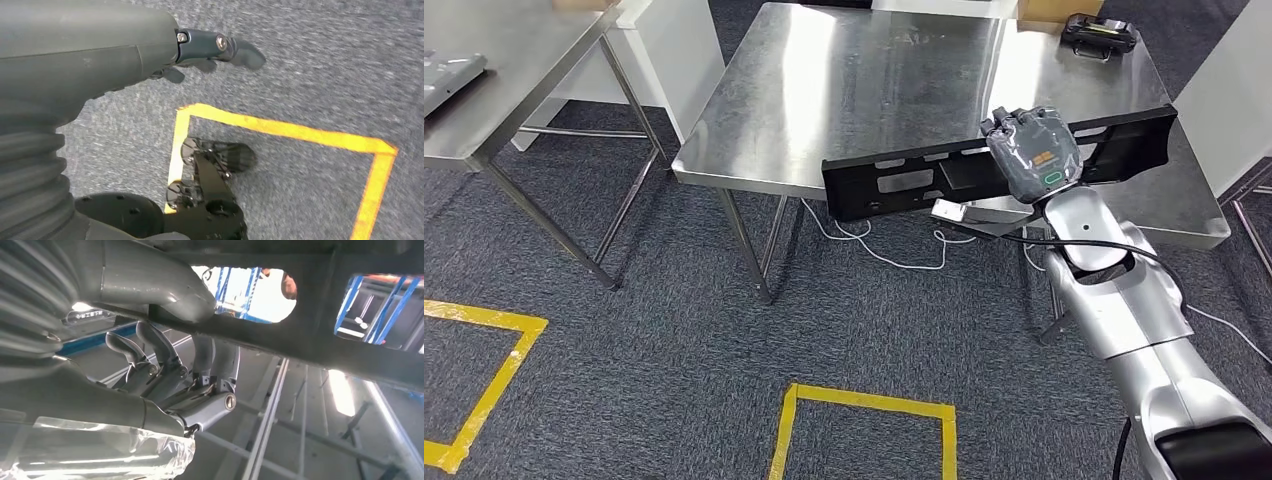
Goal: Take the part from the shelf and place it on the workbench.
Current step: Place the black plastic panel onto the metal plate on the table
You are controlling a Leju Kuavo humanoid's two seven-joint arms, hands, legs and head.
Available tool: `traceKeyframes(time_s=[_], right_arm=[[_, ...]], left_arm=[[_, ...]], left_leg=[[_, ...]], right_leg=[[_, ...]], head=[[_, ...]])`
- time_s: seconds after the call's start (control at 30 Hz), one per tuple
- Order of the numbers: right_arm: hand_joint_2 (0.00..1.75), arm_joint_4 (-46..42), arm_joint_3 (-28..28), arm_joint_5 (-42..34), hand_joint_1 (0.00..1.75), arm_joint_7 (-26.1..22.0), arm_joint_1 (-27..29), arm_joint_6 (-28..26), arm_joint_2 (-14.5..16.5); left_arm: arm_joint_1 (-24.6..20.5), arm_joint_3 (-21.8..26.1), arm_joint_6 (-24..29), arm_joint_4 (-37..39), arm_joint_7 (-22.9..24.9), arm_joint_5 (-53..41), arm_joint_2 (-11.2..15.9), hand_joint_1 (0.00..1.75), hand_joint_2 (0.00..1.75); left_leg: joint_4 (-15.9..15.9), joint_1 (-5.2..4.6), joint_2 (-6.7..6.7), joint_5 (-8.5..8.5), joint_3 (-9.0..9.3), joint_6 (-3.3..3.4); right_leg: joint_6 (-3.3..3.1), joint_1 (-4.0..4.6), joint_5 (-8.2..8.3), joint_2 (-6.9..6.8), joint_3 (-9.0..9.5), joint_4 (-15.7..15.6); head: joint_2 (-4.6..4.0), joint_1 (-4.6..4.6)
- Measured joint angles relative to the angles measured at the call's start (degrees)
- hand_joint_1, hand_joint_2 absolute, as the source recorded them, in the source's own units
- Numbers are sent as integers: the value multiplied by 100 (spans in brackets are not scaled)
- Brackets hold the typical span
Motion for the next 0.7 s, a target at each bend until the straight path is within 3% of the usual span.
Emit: traceKeyframes(time_s=[0.1,0.13,0.2,0.27,0.3,0.37,0.4,0.43,0.5,0.6,0.63,0.7], right_arm=[[175,46,-2,-18,169,23,-19,-4,-42],[175,65,-4,-25,169,32,-34,-6,-62],[175,116,-3,-31,169,43,-51,1,-103],[175,165,3,-40,169,45,-20,15,-128],[175,185,6,-47,169,45,-6,21,-137],[175,212,7,-58,169,45,2,36,-155],[175,223,9,-64,169,47,-3,46,-162],[175,235,10,-69,169,49,-8,55,-167],[175,266,17,-78,169,54,-12,65,-171],[175,290,22,-81,169,56,-10,66,-168],[175,292,24,-82,169,57,-12,66,-165],[175,303,33,-82,169,60,-11,66,-157]], left_arm=[[2,3,0,-3,-2,-1,-9,0,175],[2,4,0,-3,-2,-1,-13,0,175],[-1,8,0,-3,-3,-1,-17,0,175],[2,16,0,-3,-3,-2,-23,0,175],[4,22,0,-3,-2,-3,-28,0,175],[6,44,0,-3,-1,-5,-40,0,175],[2,57,1,-3,0,-5,-44,0,175],[-1,70,1,-3,4,-5,-45,0,175],[-3,89,4,-3,11,-8,-46,0,175],[-4,102,10,-8,14,-10,-43,0,175],[-6,103,11,-9,14,-10,-42,0,175],[-2,104,11,-9,14,-10,-46,0,175]], left_leg=[[-227,23,-3,23,179,61],[-299,30,-8,35,249,75],[-324,5,-25,3,306,98],[-307,-22,-42,-56,344,100],[-290,-30,-49,-94,371,95],[-233,-37,-61,-193,432,64],[-197,-48,-68,-243,445,39],[-163,-57,-74,-285,445,12],[-120,-75,-78,-337,429,-30],[53,-57,-62,-477,379,-107],[288,-37,-45,-591,267,-157],[1064,18,-10,-878,-161,-256]], right_leg=[[55,45,-84,-19,-47,102],[42,57,-174,-26,-168,341],[-8,50,-412,-32,-602,1092],[17,48,-456,-33,-945,1510],[66,48,-321,-34,-947,1373],[157,44,117,-46,-664,595],[166,56,282,-52,-499,248],[134,67,365,-51,-394,44],[40,92,359,-35,-337,-16],[-84,21,298,-16,-281,-24],[-122,-1,274,-16,-243,-27],[-172,8,220,-16,-181,-28]], head=[[0,5],[0,16],[0,29],[0,33],[0,33],[0,33],[0,37],[0,43],[0,49],[0,37],[0,27],[0,8]])
